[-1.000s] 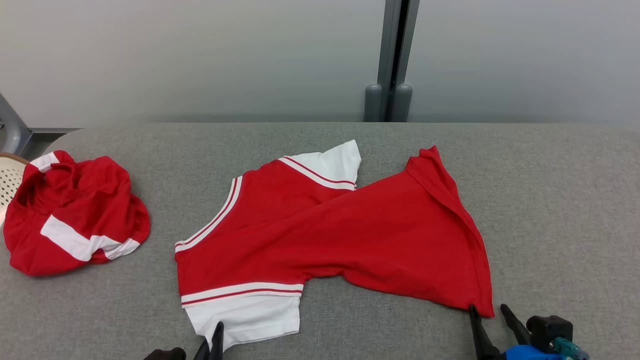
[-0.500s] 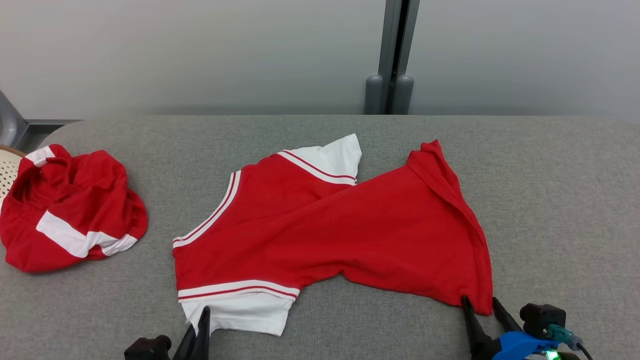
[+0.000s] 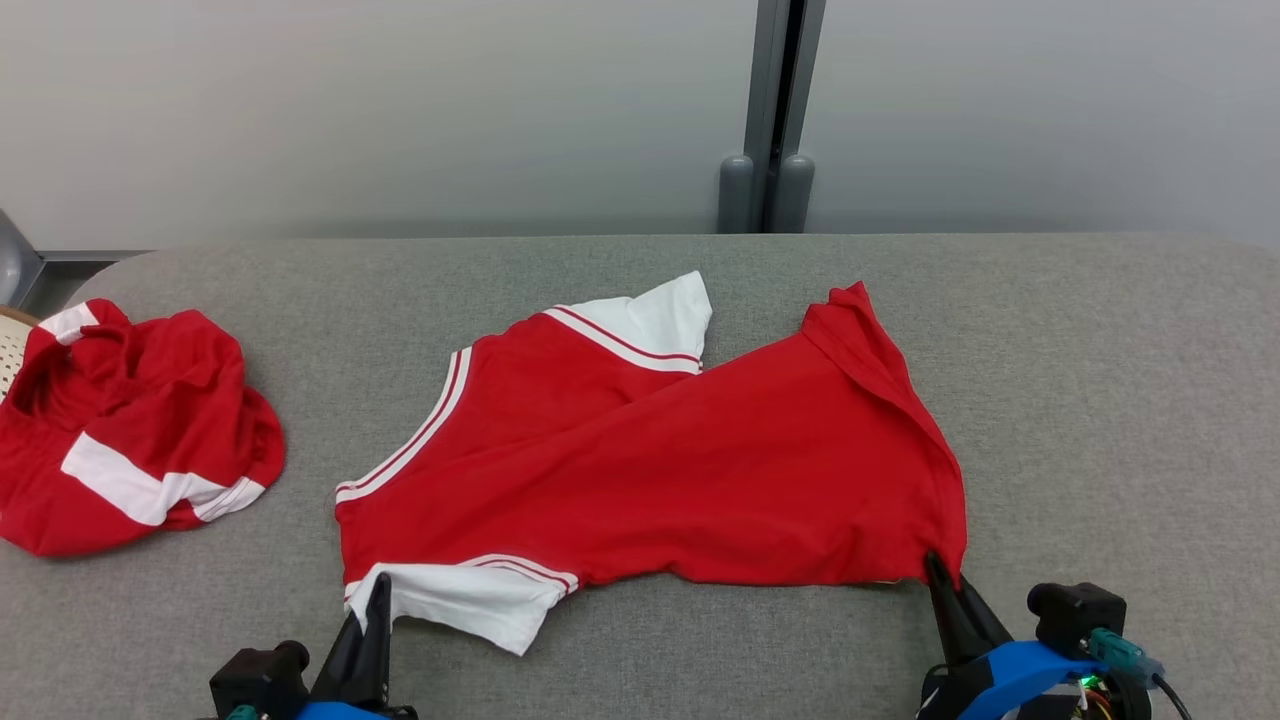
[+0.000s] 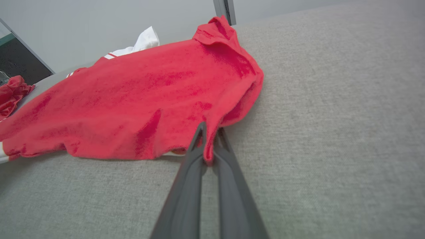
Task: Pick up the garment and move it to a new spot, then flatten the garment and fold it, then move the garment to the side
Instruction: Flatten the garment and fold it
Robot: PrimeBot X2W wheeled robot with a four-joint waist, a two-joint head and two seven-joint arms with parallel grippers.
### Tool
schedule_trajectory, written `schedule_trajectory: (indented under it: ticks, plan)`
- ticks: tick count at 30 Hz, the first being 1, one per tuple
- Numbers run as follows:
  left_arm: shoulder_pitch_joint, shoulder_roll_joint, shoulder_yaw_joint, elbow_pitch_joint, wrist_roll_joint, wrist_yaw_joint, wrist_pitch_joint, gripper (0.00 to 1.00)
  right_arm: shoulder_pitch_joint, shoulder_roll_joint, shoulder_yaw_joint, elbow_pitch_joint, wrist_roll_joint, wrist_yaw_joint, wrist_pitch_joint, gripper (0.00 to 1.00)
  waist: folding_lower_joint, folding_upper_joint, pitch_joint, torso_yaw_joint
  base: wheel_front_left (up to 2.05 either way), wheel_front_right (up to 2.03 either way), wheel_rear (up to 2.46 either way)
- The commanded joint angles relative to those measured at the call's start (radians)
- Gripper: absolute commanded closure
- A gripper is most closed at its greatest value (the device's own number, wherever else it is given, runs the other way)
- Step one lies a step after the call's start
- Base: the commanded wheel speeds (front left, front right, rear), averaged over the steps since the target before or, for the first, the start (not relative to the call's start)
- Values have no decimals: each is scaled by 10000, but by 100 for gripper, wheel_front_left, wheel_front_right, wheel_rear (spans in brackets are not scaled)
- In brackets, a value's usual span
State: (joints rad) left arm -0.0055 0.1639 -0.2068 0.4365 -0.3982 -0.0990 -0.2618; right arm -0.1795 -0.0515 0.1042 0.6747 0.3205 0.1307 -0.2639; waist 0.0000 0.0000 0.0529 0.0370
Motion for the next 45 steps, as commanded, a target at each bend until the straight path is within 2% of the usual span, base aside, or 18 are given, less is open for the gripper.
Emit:
schedule_trajectory:
  ticks: [1,9,14,19,26,27,29,34,36,45]
  plan:
    - [-189,95,69,-134,77,-59,-42,100,90,-43,19,-288,-67,1,-8,100,0,0,-16,-61,0,0,0]
    - [-1032,524,289,-922,293,-162,-43,100,-439,-261,208,-2076,86,1,-9,100,0,0,264,-360,0,0,0]
    - [-2538,943,174,-1147,426,-249,73,100,-1639,-634,448,-2176,485,2,47,100,0,0,727,-517,0,0,0]
    - [-4601,1515,39,-1314,564,-283,442,100,-3622,-1130,1007,-2100,543,1,234,100,0,0,1575,-709,0,0,0]
    - [-7960,2277,-255,-1045,482,-331,1045,100,-7025,-1251,1377,-1459,1289,1,752,100,0,0,3025,-932,0,0,0]
    - [-7960,2277,-255,-1045,482,-331,1045,100,-7025,-1251,1377,-1459,1289,1,752,100,0,0,3025,-932,0,0,0]
    - [-8968,2482,-470,-861,444,-316,1176,100,-8017,-1253,1353,-1081,1569,1,943,100,0,0,3442,-974,0,0,0]
    - [-11382,2692,-962,-102,-382,-320,1459,100,-10629,-1305,1106,43,2148,1,1268,100,0,0,4193,-1036,0,0,0]
    - [-12267,2927,-1296,209,-501,-321,1520,100,-11512,-1293,1133,434,2202,1,1229,100,0,0,4364,-1099,0,0,0]
    - [-15138,3129,-2554,1293,-1233,-322,1470,100,-14455,-1313,1323,2195,2208,1,760,100,0,0,4313,-1462,0,0,0]
